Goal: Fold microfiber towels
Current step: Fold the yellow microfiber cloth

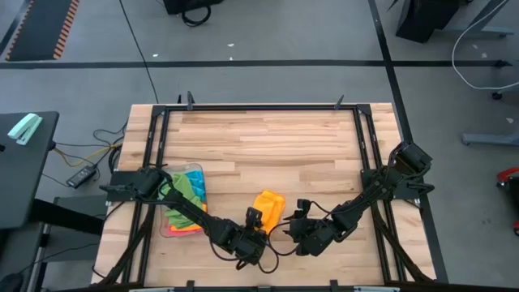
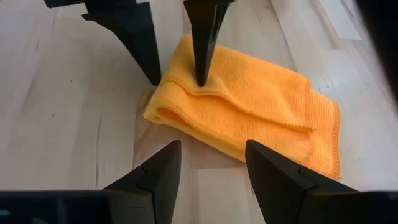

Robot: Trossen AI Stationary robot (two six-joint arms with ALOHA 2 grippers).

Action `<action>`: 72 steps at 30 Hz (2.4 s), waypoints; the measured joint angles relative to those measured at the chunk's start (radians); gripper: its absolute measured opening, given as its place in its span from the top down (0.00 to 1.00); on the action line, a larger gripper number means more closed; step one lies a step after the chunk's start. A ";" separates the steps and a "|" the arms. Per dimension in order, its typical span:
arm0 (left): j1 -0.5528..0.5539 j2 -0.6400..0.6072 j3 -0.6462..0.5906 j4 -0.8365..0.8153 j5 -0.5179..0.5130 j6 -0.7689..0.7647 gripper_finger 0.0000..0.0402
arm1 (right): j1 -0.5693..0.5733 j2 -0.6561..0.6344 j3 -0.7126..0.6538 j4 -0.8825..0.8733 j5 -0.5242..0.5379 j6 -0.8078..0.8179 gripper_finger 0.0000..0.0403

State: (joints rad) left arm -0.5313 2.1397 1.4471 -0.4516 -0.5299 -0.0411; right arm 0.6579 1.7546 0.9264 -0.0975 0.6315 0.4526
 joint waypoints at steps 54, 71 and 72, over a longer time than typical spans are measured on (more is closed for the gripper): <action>0.156 0.001 0.151 -0.041 0.400 0.084 0.83 | -0.075 0.233 -0.153 0.569 -0.066 -0.050 0.53; 0.178 -0.040 0.151 -0.037 0.296 0.403 0.78 | -0.042 0.165 -0.159 0.497 -0.080 -0.041 0.53; 0.181 -0.040 0.151 -0.022 0.296 0.419 0.77 | -0.042 0.165 -0.159 0.497 -0.078 -0.035 0.53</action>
State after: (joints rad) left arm -0.3504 2.0995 1.5986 -0.4732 -0.2338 0.3779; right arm 0.6158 1.9198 0.7677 0.3993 0.5539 0.4172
